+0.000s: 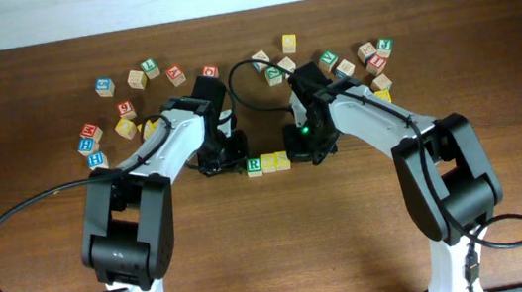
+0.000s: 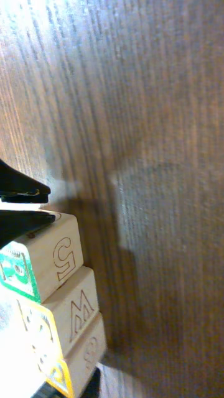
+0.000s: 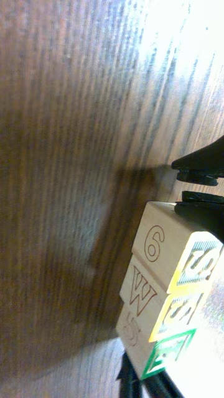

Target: Spell out RSS

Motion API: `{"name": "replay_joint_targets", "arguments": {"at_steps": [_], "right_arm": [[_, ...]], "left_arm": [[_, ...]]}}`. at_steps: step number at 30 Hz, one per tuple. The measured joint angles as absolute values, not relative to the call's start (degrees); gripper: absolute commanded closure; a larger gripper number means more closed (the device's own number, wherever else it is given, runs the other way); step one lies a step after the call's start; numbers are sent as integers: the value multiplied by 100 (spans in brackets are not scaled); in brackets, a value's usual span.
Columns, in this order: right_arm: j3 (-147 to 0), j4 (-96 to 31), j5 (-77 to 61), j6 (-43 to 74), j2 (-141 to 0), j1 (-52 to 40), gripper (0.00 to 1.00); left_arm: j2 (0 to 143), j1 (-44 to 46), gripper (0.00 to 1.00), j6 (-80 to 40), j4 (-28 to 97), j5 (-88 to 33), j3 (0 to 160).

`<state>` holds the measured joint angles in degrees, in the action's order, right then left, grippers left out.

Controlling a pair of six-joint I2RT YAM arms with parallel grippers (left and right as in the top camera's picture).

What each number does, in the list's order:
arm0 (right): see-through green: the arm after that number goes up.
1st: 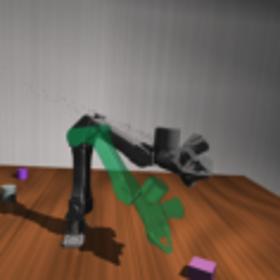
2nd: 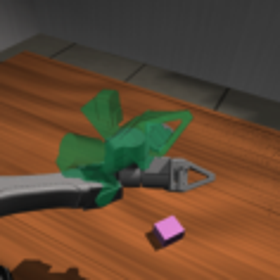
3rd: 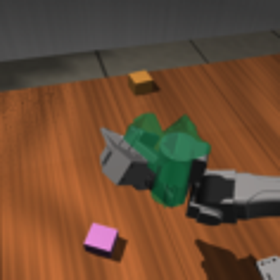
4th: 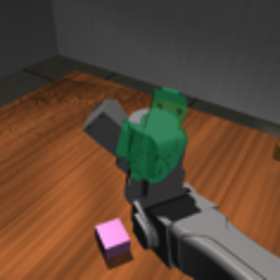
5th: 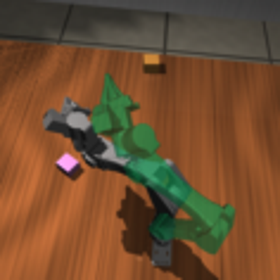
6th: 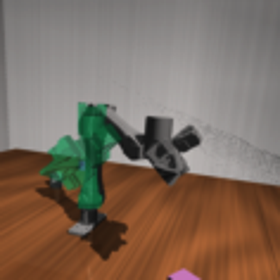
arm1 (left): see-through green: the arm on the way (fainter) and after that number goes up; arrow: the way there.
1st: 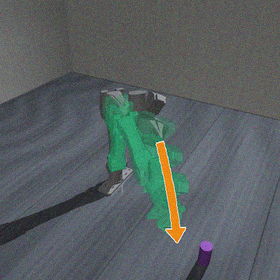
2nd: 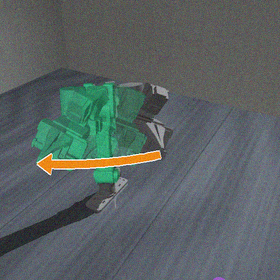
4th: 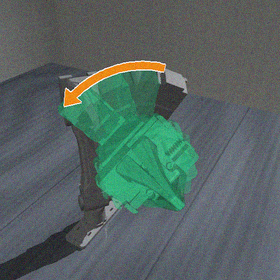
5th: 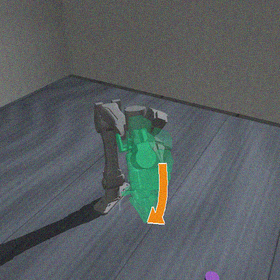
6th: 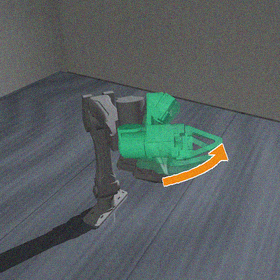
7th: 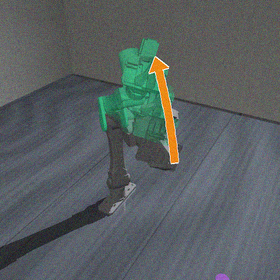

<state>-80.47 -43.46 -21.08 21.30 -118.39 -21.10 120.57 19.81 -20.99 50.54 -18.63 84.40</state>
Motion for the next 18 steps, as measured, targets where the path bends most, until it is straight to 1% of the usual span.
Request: {"name": "replay_joint_targets", "arguments": {"at_steps": [18], "right_arm": [[-8047,-4309,-2112,2130,-11841,-2110,96]], "left_arm": [[12057,2025,100,-2099,5186,-1754,8440]]}}
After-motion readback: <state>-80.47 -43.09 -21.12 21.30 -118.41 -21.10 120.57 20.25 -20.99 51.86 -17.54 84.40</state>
